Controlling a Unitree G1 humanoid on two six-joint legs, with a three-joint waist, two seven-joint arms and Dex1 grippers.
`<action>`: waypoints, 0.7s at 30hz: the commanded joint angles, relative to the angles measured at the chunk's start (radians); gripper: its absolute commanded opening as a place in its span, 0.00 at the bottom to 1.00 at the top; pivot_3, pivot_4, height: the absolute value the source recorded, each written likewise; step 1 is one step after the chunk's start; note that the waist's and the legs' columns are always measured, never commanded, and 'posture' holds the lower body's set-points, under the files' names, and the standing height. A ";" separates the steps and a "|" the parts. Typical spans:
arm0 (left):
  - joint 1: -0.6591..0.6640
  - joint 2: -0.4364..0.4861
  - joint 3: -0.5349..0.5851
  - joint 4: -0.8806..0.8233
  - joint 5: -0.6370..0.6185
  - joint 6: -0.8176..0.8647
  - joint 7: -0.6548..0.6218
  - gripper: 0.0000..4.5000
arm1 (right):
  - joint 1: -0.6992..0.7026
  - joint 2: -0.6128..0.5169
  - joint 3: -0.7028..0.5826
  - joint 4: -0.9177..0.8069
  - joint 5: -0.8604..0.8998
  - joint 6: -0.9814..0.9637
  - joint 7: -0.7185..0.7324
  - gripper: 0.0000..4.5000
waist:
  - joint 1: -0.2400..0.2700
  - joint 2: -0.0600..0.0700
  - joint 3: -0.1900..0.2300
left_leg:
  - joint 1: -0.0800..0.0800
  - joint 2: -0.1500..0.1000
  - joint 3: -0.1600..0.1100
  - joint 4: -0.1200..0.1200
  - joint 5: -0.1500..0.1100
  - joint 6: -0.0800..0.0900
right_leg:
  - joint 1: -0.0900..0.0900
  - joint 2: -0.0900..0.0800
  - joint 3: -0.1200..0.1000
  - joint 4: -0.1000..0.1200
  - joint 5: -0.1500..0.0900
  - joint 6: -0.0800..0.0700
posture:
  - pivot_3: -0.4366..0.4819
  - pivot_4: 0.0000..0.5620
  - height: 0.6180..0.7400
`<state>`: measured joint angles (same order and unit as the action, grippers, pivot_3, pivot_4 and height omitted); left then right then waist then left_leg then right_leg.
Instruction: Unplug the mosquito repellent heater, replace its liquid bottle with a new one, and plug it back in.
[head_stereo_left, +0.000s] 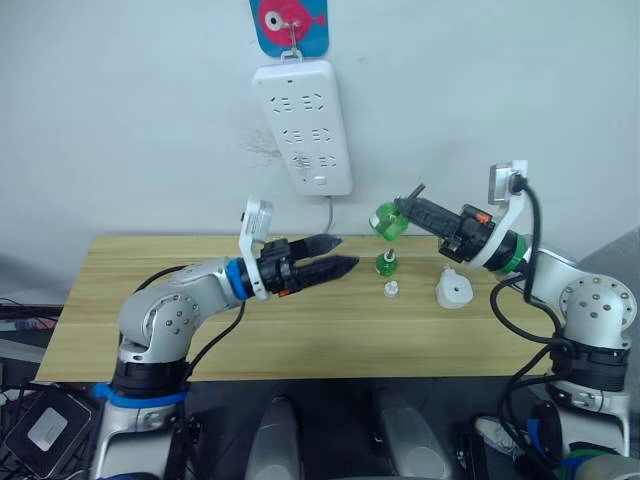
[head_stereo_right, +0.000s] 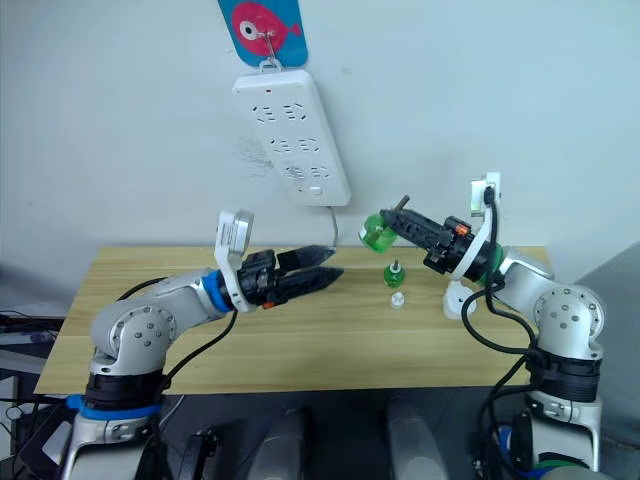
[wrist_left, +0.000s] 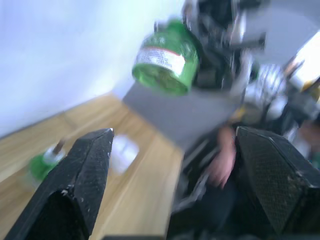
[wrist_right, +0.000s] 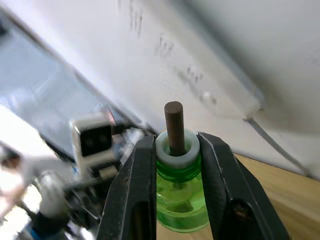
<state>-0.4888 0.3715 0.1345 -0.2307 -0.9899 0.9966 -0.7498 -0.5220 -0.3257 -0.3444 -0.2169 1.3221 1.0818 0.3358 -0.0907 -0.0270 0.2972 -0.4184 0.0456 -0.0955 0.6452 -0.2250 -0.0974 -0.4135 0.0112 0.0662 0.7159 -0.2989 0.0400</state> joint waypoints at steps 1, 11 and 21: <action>-0.040 -0.057 0.062 -0.011 -0.166 0.078 0.136 0.94 | 0.017 0.033 -0.034 -0.027 0.247 -0.029 -0.196 0.18 | -0.002 0.001 0.000 | 0.000 0.000 0.000 0.000 0.000 0.000 | 0.000 0.000 0.000 0.000 0.000 0.000 | 0.31 0.37 1.00; -0.102 -0.194 0.095 0.064 -0.393 0.094 0.412 0.94 | 0.038 0.053 0.046 -0.059 0.531 -0.191 -0.465 0.18 | -0.016 0.001 -0.002 | 0.000 0.000 0.000 0.000 0.000 0.000 | 0.000 0.000 0.000 0.000 0.000 0.000 | 0.30 0.38 1.00; -0.101 -0.197 0.094 0.133 -0.401 0.054 0.392 0.94 | 0.055 0.029 0.119 -0.099 0.595 -0.268 -0.507 0.18 | -0.018 0.001 -0.002 | 0.000 0.000 0.000 0.000 0.000 0.000 | 0.000 0.001 0.001 0.000 0.000 0.000 | 0.30 0.38 1.00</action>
<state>-0.5839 0.1748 0.2283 -0.0794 -1.3719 1.0607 -0.3399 -0.4686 -0.2882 -0.2261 -0.2631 1.8826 0.8288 -0.1774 -0.1091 -0.0260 0.2952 -0.4184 0.0454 -0.0950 0.6450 -0.2248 -0.0975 -0.4136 0.0119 0.0668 0.7156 -0.2989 0.0400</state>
